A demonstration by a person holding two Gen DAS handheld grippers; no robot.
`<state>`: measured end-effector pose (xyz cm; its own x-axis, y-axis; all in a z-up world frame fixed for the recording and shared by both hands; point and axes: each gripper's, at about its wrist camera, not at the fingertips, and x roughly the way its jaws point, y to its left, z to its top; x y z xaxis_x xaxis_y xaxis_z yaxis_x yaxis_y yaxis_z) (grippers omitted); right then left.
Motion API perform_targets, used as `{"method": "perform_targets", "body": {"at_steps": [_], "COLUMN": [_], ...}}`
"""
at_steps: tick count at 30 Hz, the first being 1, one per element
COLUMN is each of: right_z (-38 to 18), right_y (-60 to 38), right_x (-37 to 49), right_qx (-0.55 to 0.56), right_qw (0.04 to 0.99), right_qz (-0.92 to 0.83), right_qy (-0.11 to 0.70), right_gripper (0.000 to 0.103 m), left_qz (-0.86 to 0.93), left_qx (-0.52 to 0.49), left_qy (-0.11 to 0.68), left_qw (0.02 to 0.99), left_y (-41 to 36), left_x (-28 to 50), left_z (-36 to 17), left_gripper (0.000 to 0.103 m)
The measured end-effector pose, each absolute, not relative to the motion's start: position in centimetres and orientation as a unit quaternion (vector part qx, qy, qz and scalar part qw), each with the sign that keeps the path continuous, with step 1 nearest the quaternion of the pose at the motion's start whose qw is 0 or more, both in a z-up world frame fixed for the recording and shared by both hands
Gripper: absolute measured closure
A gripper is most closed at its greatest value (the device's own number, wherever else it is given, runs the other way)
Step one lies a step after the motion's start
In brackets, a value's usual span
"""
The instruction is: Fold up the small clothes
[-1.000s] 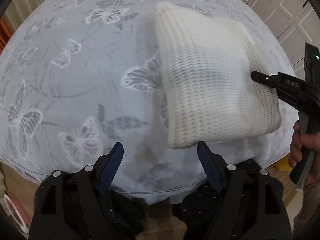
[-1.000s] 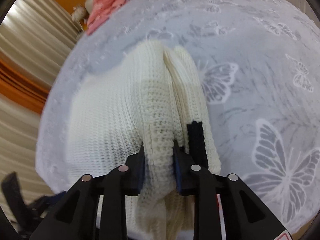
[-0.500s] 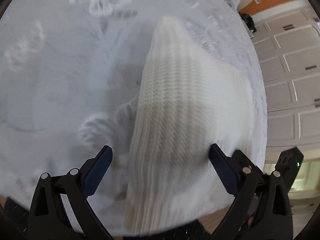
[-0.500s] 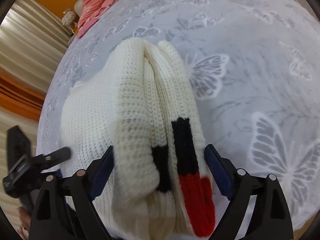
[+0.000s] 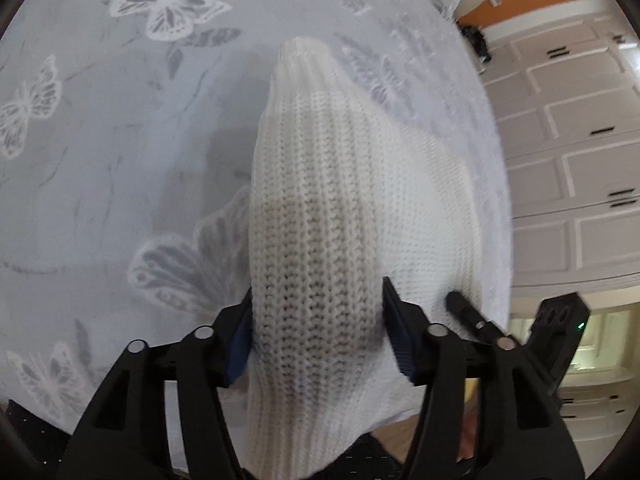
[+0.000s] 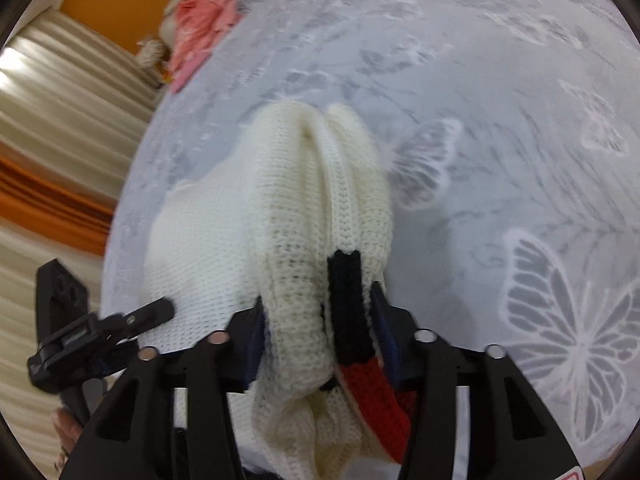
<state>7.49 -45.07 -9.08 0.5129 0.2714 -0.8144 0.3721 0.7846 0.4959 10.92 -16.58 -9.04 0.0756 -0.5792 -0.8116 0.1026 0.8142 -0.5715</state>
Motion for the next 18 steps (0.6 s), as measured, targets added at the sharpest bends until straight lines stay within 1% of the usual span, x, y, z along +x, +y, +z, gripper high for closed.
{"method": "perform_targets", "body": {"at_steps": [2,4,7,9,10,11,12,15,17,18], "right_z": [-8.1,-6.4,-5.1,-5.9,-6.7,-7.7,-7.7,-5.1,-6.1,-7.9], "right_y": [-45.1,-44.6,-43.4,-43.1,-42.9,-42.9,-42.7,-42.9,-43.8,-44.1], "right_x": [6.9,6.2,7.4,8.7,9.4,10.1,10.2,8.9,8.5,8.7], "right_qx": [0.329,0.304,0.270,0.257,0.258,0.267,0.269,0.247,0.254,0.256], "right_qw": [0.816,0.836,0.847,0.840,0.832,0.821,0.820,0.849,0.845,0.830], "right_qz": [-0.035,-0.040,-0.017,-0.012,-0.005,0.005,0.004,-0.012,-0.018,-0.022], "right_qy": [0.475,0.454,0.458,0.478,0.491,0.505,0.504,0.467,0.470,0.495], "right_gripper": [0.051,0.050,0.051,0.051,0.062,0.085,0.085,0.087,0.086,0.084], "left_qz": [-0.236,-0.233,-0.233,-0.231,-0.230,-0.230,-0.228,-0.230,-0.239,-0.239], "left_qx": [-0.183,-0.179,-0.169,-0.167,-0.168,-0.170,-0.169,-0.155,-0.145,-0.138], "left_qy": [0.634,0.631,0.628,0.631,0.632,0.633,0.634,0.631,0.627,0.628], "left_qw": [0.713,0.718,0.723,0.721,0.721,0.720,0.719,0.725,0.727,0.728], "left_y": [-16.4,-16.2,-15.9,-16.1,-16.1,-16.1,-16.1,-16.0,-16.4,-16.8], "left_x": [10.9,10.6,10.3,10.1,10.1,10.0,10.0,9.8,9.8,9.7], "left_z": [-9.1,-8.9,-9.0,-9.4,-9.5,-9.5,-9.5,-9.2,-9.1,-9.2], "left_gripper": [0.039,0.030,0.030,0.029,0.028,0.028,0.028,0.021,0.020,0.020]}}
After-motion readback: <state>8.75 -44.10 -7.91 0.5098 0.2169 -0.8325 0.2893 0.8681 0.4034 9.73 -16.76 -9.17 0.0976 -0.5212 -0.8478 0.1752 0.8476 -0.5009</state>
